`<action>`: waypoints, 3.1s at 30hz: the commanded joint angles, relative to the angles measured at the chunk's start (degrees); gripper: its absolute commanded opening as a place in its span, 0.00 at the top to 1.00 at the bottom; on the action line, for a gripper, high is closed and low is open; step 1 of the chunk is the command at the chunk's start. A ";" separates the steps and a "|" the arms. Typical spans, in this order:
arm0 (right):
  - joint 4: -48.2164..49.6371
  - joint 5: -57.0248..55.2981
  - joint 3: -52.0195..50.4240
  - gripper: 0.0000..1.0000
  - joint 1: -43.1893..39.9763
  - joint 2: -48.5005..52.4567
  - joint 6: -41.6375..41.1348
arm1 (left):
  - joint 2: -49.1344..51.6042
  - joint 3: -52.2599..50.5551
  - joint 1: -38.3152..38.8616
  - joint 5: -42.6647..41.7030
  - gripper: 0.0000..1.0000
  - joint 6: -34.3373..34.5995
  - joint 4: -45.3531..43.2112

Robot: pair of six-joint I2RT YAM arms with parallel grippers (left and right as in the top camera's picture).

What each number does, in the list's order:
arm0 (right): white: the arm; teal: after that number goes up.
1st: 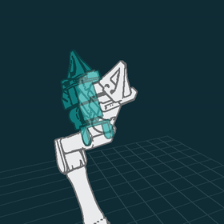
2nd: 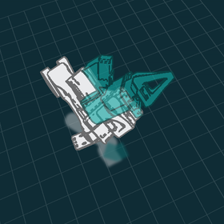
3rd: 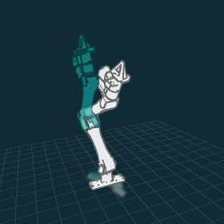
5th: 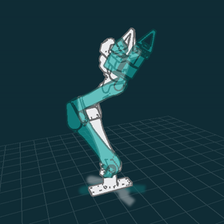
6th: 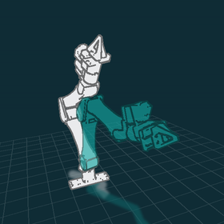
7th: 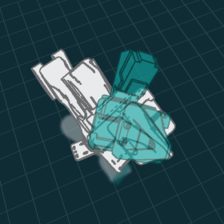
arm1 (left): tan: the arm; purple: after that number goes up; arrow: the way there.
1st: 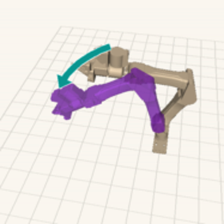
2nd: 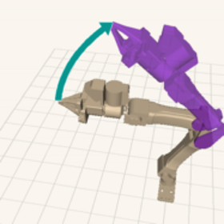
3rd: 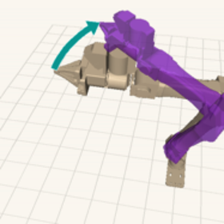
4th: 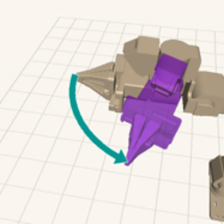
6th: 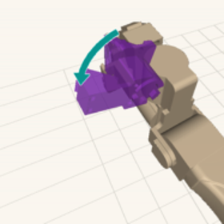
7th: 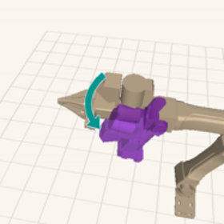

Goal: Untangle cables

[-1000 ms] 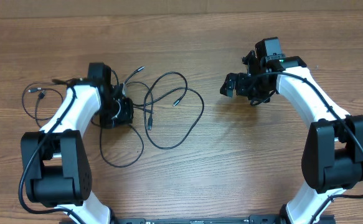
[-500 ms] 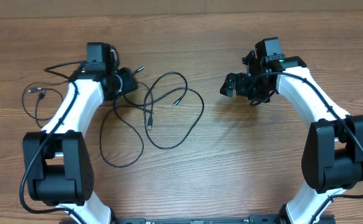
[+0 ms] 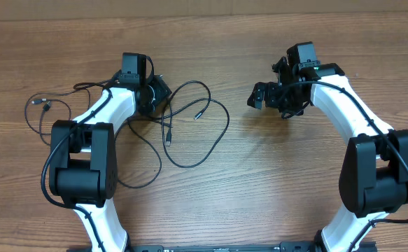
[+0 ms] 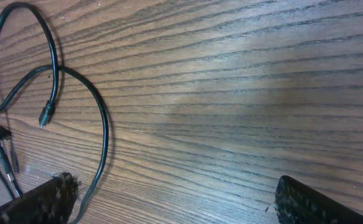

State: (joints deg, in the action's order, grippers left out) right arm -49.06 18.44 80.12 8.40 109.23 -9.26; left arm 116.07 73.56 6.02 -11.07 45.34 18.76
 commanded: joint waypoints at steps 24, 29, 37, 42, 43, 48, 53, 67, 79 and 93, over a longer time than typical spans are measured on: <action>0.17 -0.42 -0.24 0.00 0.20 -1.42 -0.09 | -3.28 -0.11 -0.96 -8.74 0.96 -8.81 -0.61; 0.17 -0.42 -0.24 0.00 0.20 -1.42 -0.09 | -16.13 -0.11 -2.80 -13.18 0.96 -14.38 -0.59; 0.17 -0.42 -0.24 0.00 0.20 -1.42 -0.09 | -34.60 -0.11 -7.93 -5.79 0.96 -17.27 -4.04; 0.17 -0.42 -0.24 0.00 0.20 -1.42 -0.11 | -40.57 -0.11 -15.85 0.87 0.96 -32.06 -11.58; 0.17 -0.44 -0.24 0.00 0.20 -1.42 -0.09 | -40.92 -0.11 -16.90 1.88 0.96 -33.62 -11.78; 0.17 -0.42 -0.24 0.00 0.20 -1.42 -0.11 | -40.57 -0.11 -24.61 9.01 0.96 -44.28 -7.78; 0.17 -0.42 -0.24 0.00 0.20 -1.42 -0.09 | -35.63 -0.13 -29.79 10.25 0.96 -45.81 0.92; 0.17 -0.42 -0.24 0.00 0.20 -1.42 -0.09 | -21.73 -0.11 -34.97 9.29 0.23 -43.80 12.76; 0.17 -0.44 -0.24 0.00 0.20 -1.42 -0.09 | -21.68 -0.13 -30.42 -16.35 0.22 -25.53 27.58; 0.17 -0.42 -0.24 0.00 0.20 -1.42 -0.09 | -21.66 -1.81 -9.27 -0.68 0.84 -14.16 27.56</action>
State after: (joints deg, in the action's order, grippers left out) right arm -49.08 18.39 80.12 8.40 109.23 -9.26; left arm 94.54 73.06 -7.33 -20.64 23.40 46.30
